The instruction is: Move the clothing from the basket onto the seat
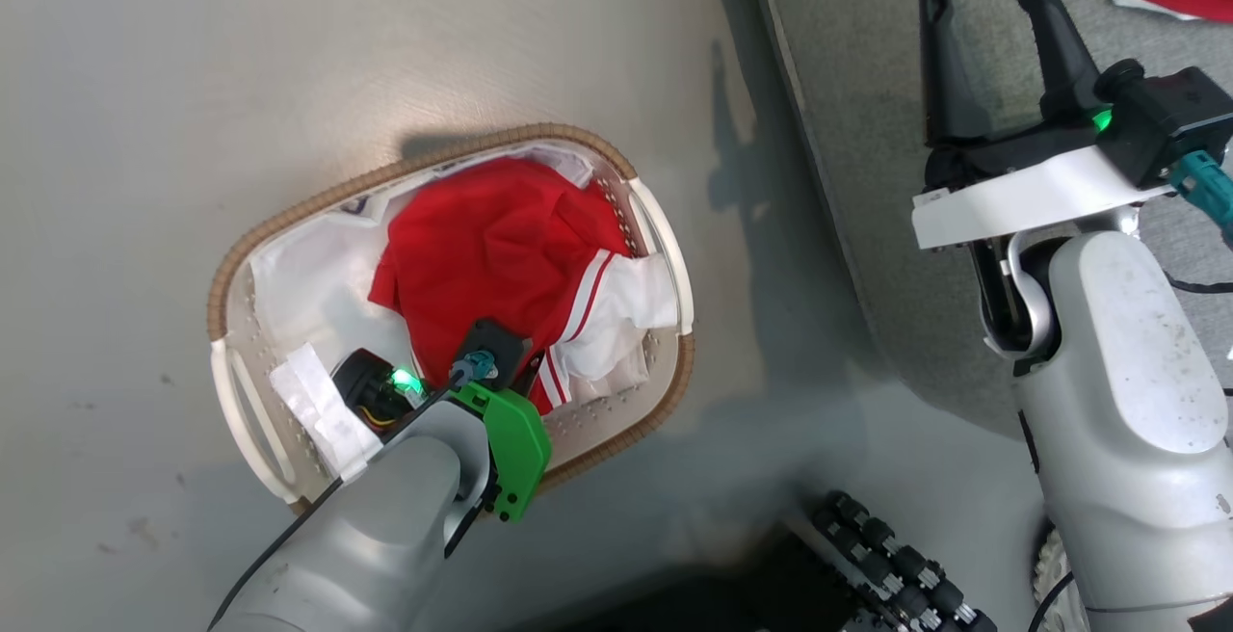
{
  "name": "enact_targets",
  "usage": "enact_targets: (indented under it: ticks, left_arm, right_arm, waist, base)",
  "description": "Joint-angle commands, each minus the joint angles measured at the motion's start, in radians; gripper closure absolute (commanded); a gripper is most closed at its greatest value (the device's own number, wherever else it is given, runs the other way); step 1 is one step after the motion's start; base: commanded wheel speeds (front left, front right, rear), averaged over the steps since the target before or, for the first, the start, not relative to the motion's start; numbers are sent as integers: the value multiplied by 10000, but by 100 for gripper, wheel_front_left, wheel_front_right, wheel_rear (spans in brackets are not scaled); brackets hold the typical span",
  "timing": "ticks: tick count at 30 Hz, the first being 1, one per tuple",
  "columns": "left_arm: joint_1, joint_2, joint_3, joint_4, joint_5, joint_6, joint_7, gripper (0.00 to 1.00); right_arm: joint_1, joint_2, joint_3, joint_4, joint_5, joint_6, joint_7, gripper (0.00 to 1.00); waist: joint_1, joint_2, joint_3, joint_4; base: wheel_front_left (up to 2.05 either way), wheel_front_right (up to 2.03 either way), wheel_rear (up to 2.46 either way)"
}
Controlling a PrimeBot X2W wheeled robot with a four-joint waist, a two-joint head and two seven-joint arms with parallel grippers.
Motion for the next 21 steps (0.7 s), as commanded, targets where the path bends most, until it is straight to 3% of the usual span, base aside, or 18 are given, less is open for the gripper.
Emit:
enact_targets:
  ticks: [1, 9, 21]
  left_arm:
    - [196, 54, -23, -6, -91, -24, -102, 100]
    - [716, 45, 518, -866, -237, 194, -253, 100]
    - [2005, 282, 2607, -2982, 1143, 492, -253, 100]
  right_arm:
    - [151, -31, 36, 98, -14, -14, -17, 0]
    - [597, -46, 393, 577, 96, -14, -17, 0]
    - [1649, -117, 716, 1186, 199, -14, -17, 0]
  waist:
    - [-1, 44, -626, 209]
    - [-1, 44, -2087, 726]
    - [-1, 44, -4260, 1749]
  base:
    - [0, 0, 0]
    - [0, 0, 0]
    - [0, 0, 0]
